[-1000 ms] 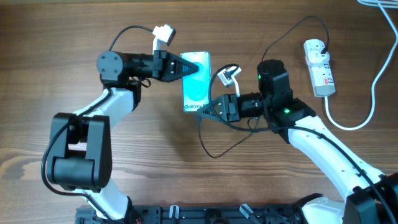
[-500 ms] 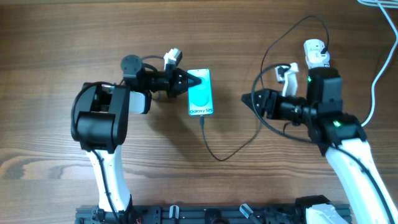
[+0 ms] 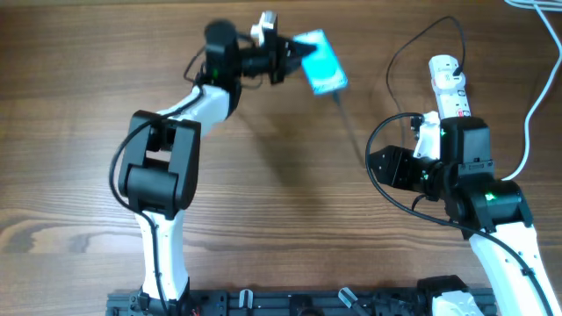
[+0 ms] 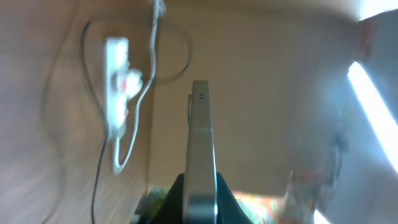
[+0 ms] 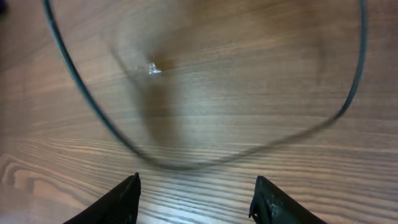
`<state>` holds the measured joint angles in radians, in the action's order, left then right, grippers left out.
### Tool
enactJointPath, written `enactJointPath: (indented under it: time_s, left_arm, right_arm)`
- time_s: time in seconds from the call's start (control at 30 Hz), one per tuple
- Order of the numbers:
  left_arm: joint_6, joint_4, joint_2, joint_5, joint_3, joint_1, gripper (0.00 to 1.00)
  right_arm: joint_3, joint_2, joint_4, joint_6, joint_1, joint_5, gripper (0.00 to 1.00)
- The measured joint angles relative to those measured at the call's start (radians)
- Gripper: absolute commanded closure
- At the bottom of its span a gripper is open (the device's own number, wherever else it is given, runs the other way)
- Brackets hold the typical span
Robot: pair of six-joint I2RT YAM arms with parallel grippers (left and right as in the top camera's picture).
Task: Plug charger to phone and switch on socket
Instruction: 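Lower the plugged phone flat onto the table with the left gripper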
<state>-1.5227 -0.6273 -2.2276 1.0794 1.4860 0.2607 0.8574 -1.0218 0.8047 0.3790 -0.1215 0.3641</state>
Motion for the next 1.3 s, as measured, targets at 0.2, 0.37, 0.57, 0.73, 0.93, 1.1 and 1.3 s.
enactJointPath:
  time_s: [0.2,0.37,0.57,0.73,0.93,1.1,1.3]
  left_arm:
    - [0.387,0.718,-0.001,-0.138,0.356,0.013,0.96]
    - [0.756,1.156,0.001,-0.021,0.416,0.01,0.96]
    - [1.448,1.775,-0.001,-0.134,0.402,-0.014,0.96]
    - [1.669,1.656,-0.002,-0.192,0.373,-0.003,0.96]
    - [1.644,1.44,-0.058,-0.159,0.282,-0.001,0.96]
    - [1.566,1.327,-0.1,-0.1,0.162,-0.001,0.96]
    - [1.48,1.217,-0.1,-0.032,0.07,-0.001,0.96]
  right_arm:
    - [0.0,0.0,0.043,0.0,0.0,-0.061,0.41]
    - [0.0,0.0,0.084,0.0,0.0,-0.117,0.41]
    - [0.0,0.0,0.086,0.0,0.0,-0.138,0.39]
    - [0.0,0.0,0.094,0.003,0.0,-0.141,0.39]
    - [0.0,0.0,0.1,0.009,0.0,-0.141,0.36]
    - [0.0,0.0,0.1,0.012,0.0,-0.142,0.09]
    - [0.0,-0.001,0.111,0.016,0.0,-0.149,0.01]
